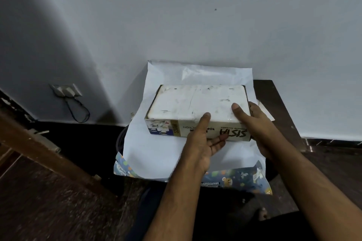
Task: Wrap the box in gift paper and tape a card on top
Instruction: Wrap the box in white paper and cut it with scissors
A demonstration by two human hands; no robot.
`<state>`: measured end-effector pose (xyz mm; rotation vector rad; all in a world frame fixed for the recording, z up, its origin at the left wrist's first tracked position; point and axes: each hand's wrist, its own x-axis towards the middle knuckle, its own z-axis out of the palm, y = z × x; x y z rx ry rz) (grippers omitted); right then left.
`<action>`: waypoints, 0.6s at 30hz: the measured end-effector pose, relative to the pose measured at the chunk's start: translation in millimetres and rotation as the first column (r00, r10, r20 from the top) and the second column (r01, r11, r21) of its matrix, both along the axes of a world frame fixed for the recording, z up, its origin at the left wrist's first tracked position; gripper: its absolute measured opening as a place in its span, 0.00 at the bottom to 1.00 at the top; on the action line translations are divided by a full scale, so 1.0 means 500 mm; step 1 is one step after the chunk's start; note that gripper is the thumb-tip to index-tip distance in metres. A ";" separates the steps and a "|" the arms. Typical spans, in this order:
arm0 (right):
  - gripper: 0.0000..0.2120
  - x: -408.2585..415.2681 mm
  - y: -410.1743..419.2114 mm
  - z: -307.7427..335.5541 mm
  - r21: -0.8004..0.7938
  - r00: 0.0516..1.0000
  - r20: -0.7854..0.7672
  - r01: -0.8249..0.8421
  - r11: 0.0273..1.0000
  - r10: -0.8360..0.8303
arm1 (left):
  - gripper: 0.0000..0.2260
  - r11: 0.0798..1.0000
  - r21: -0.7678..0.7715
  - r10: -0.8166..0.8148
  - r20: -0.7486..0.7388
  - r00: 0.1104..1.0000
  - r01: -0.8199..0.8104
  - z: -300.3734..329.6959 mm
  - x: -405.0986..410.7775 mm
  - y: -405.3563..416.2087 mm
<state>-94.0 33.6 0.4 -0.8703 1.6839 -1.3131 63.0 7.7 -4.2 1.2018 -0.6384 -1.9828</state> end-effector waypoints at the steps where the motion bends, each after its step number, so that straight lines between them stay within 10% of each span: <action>1: 0.24 -0.005 -0.003 -0.005 0.001 1.000 -0.009 0.000 1.000 0.000 | 0.17 1.000 -0.010 -0.006 0.008 1.000 0.006 -0.003 -0.001 -0.003; 18: 0.24 0.009 -0.031 -0.030 -0.019 0.990 -0.127 -0.069 0.997 0.066 | 0.20 0.998 -0.042 -0.035 0.198 0.980 0.044 -0.010 0.023 -0.022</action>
